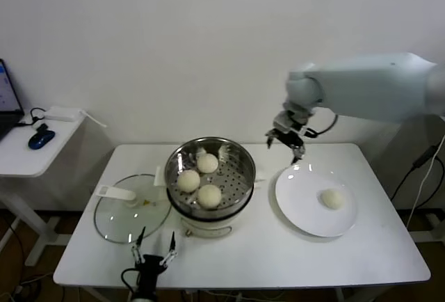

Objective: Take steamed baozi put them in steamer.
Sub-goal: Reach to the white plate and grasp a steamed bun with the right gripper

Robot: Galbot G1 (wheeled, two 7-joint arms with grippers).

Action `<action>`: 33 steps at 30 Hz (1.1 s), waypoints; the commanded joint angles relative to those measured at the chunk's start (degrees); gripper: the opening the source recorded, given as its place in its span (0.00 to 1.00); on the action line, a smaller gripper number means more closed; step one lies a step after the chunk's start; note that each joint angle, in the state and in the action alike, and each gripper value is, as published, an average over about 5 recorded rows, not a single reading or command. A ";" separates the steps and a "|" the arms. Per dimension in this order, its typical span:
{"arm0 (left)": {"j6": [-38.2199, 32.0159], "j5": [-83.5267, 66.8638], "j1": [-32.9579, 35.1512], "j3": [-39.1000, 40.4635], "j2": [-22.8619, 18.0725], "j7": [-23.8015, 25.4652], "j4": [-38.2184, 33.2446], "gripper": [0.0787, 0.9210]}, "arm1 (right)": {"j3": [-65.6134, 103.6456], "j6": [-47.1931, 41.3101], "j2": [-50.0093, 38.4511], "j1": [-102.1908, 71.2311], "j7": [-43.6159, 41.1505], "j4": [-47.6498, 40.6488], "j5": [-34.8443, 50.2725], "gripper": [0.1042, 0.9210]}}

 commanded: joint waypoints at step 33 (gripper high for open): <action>-0.87 2.68 0.37 -0.77 -0.15 -1.44 2.95 0.88 | 24.77 -12.32 -15.92 -39.19 4.10 -23.73 -9.06 0.88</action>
